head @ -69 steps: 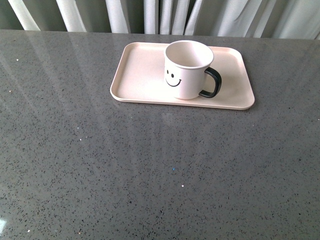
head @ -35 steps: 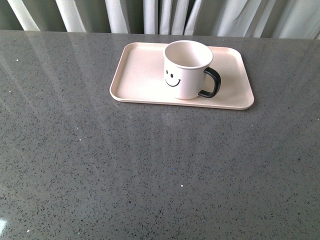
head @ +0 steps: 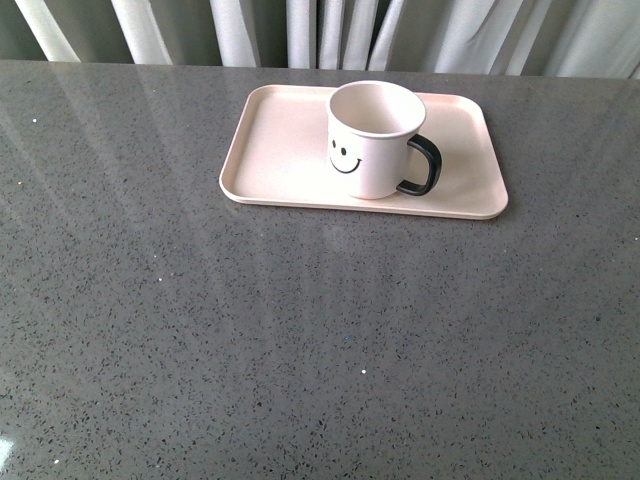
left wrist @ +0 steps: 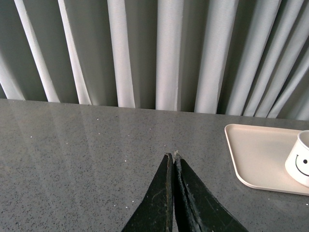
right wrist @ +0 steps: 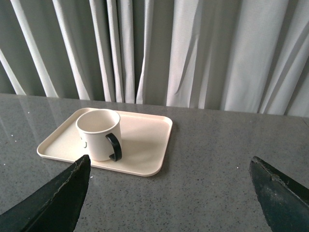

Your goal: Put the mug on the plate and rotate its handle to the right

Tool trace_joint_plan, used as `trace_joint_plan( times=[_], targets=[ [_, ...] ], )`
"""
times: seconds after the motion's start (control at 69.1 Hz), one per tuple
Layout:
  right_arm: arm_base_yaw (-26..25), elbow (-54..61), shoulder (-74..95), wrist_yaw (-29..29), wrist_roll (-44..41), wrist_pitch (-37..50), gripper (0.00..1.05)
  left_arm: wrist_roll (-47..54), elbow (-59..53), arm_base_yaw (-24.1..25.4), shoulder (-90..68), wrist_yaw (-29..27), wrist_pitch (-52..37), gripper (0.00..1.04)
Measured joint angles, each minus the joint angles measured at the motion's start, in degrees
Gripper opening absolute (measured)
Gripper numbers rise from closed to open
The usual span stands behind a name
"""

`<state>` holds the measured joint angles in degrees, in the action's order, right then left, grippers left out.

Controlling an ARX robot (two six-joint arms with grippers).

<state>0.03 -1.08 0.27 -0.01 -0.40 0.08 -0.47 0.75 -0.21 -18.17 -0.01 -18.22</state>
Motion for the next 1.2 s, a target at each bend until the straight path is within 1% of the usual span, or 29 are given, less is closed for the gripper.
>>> trace_joint_plan(
  times=[0.477, 0.506, 0.55, 0.593, 0.854, 1.056, 1.129, 1.201],
  targets=[
    [0.0, 0.0, 0.0, 0.0, 0.0, 0.0, 0.96, 0.0, 0.0, 0.0, 7.91, 0.0, 7.91, 0.01],
    [0.0, 0.0, 0.0, 0.0, 0.0, 0.0, 0.96, 0.02, 0.0, 0.0, 9.03, 0.0, 9.05, 0.01],
    [0.0, 0.0, 0.0, 0.0, 0.0, 0.0, 0.96, 0.02, 0.02, 0.0, 12.96, 0.02, 14.8, 0.01],
    [0.0, 0.0, 0.0, 0.02, 0.0, 0.0, 0.96, 0.02, 0.02, 0.0, 15.5, 0.0, 17.42, 0.01],
    [0.0, 0.0, 0.0, 0.02, 0.0, 0.0, 0.96, 0.0, 0.02, 0.09, 17.22, 0.0, 18.23, 0.02],
    [0.0, 0.0, 0.0, 0.02, 0.0, 0.0, 0.96, 0.02, 0.02, 0.09, 17.22, 0.0, 18.25, 0.39],
    [0.0, 0.0, 0.0, 0.02, 0.0, 0.0, 0.96, 0.02, 0.02, 0.09, 17.25, 0.0, 18.25, 0.57],
    [0.0, 0.0, 0.0, 0.02, 0.0, 0.0, 0.96, 0.02, 0.02, 0.09, 17.25, 0.0, 18.25, 0.69]
  ],
)
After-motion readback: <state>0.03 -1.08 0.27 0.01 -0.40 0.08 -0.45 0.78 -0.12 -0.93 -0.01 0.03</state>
